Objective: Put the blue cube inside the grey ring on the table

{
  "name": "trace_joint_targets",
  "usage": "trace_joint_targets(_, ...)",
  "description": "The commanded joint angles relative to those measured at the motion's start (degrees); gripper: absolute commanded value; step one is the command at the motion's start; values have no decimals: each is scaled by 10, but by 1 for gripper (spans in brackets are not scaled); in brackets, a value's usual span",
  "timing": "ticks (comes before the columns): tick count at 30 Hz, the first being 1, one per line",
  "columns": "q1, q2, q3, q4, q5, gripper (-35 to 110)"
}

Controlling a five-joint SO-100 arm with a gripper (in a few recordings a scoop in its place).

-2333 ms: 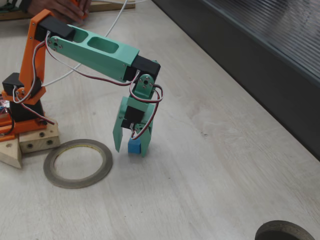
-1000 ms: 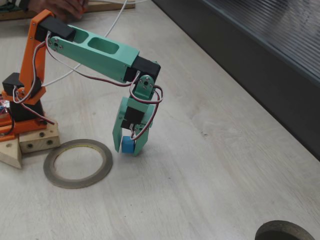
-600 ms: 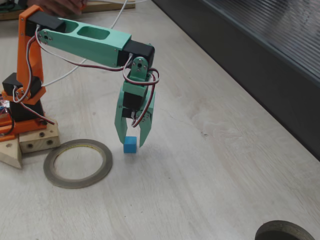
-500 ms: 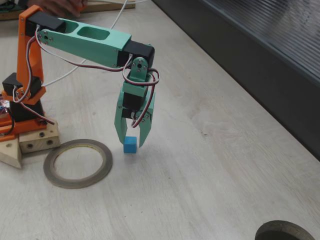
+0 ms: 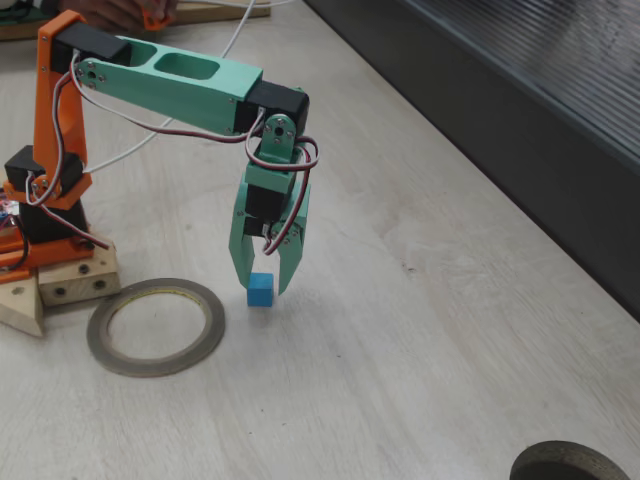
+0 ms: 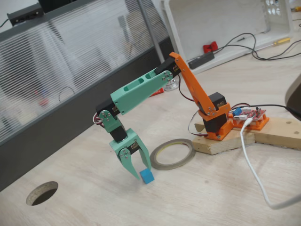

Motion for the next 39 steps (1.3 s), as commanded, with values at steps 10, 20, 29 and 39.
trace_joint_targets(10,3,17,2,9,11,27)
trace_joint_targets(20,3,17,2,13,11,36)
trace_joint_targets(29,3,17,3,15,8,45)
trace_joint_targets(39,3,16,4,17,8,45)
